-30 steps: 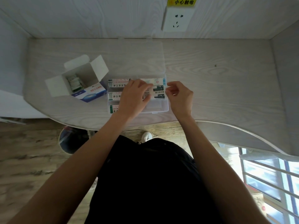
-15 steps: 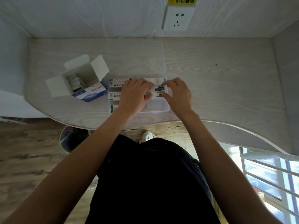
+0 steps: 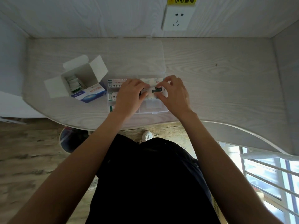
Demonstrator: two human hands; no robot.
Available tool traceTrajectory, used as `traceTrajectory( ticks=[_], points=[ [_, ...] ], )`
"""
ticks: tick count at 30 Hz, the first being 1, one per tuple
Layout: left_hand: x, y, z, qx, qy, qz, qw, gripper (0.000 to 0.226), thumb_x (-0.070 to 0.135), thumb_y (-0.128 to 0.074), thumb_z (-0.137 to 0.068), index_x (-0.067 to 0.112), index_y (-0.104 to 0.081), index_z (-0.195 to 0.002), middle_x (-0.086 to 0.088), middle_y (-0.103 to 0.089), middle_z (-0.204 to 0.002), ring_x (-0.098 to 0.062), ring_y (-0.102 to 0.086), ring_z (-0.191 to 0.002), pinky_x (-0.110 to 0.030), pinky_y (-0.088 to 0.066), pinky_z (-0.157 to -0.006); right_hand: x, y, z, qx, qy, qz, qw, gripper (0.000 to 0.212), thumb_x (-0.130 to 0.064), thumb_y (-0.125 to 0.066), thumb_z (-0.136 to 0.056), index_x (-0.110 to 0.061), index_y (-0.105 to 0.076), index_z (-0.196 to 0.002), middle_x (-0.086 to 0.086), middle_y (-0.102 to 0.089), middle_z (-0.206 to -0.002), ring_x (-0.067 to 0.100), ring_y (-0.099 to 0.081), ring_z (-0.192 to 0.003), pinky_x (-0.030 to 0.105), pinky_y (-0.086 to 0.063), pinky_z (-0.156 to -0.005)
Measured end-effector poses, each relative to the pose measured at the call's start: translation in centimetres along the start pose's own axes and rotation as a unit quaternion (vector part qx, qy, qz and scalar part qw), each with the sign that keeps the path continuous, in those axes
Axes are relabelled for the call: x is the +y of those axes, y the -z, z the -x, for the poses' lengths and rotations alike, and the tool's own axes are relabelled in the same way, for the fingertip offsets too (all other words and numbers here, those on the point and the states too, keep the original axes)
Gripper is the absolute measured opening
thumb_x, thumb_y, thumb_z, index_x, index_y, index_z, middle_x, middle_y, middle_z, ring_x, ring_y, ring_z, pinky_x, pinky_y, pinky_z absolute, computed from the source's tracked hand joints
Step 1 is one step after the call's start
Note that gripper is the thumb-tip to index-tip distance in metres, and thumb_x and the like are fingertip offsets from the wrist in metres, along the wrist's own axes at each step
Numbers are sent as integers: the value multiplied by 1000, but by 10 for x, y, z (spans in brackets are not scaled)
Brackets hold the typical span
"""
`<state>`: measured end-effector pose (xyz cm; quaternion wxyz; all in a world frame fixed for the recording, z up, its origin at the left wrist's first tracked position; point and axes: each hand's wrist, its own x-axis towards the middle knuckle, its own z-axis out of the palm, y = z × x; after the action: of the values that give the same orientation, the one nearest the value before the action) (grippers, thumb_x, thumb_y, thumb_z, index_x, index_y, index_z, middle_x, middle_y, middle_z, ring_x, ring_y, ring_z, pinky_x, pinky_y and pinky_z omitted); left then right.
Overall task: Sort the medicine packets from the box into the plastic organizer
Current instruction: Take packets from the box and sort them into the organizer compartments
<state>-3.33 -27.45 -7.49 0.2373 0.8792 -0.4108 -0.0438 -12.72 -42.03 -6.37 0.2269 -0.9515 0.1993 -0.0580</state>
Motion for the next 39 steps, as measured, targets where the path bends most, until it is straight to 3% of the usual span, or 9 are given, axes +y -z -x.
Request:
traceTrajectory(
  ticks=[3, 13, 27, 32, 36, 39],
  points=[
    [2, 0, -2, 4, -8, 4, 1000, 15, 23, -62, -88, 15, -70, -98, -4, -67, -94, -25, -57, -90, -35, -42, -79, 0, 0, -1, 0, -12, 10, 1000, 22, -27, -70, -80, -14, -67, -97, 8, -57, -108, 24, -54, -93, 30, -43, -72],
    [0, 6, 1, -41, -9, -15, 999, 40, 32, -71, -78, 14, -63, -112, -7, -66, -102, -28, -57, -97, -38, -41, -87, -1, 6, -1, -13, -40, -4, 999, 25, -27, -66, -84, -13, -64, -105, 7, -55, -114, 22, -52, -100, 24, -39, -73],
    [-3, 14, 3, -48, -19, 7, 999, 44, 36, -68, -80, 15, -59, -118, -6, -63, -110, -24, -54, -104, -34, -40, -90, -5, 8, 1, 27, -35, -46, 998, 22, -23, -61, -87, -13, -65, -106, 5, -58, -109, 18, -53, -97, 20, -35, -73],
    [10, 55, 23, 38, -29, 106, 993, 33, 29, -56, -89, 10, -60, -116, -7, -65, -108, -14, -57, -98, -26, -47, -87, -24, 27, 6, 133, -31, -171, 976, 19, -17, -57, -89, -11, -66, -104, 0, -65, -100, 10, -55, -90, 5, -35, -77],
    [-10, 104, 55, 179, 20, 62, 982, 22, 16, -57, -90, 5, -64, -108, -7, -67, -101, -11, -55, -92, -8, -36, -87, -71, 35, -1, 123, 4, -260, 958, 15, -15, -57, -90, -9, -66, -101, -7, -64, -95, 7, -58, -87, 7, -41, -80],
    [-44, 133, 71, 194, 102, -18, 976, 37, 22, -64, -83, 5, -59, -115, -14, -62, -112, -26, -52, -106, -22, -35, -96, -112, 27, -16, 82, 92, -246, 961, 14, -9, -58, -88, -7, -66, -99, 1, -66, -95, 7, -59, -85, 11, -46, -78]
  ],
)
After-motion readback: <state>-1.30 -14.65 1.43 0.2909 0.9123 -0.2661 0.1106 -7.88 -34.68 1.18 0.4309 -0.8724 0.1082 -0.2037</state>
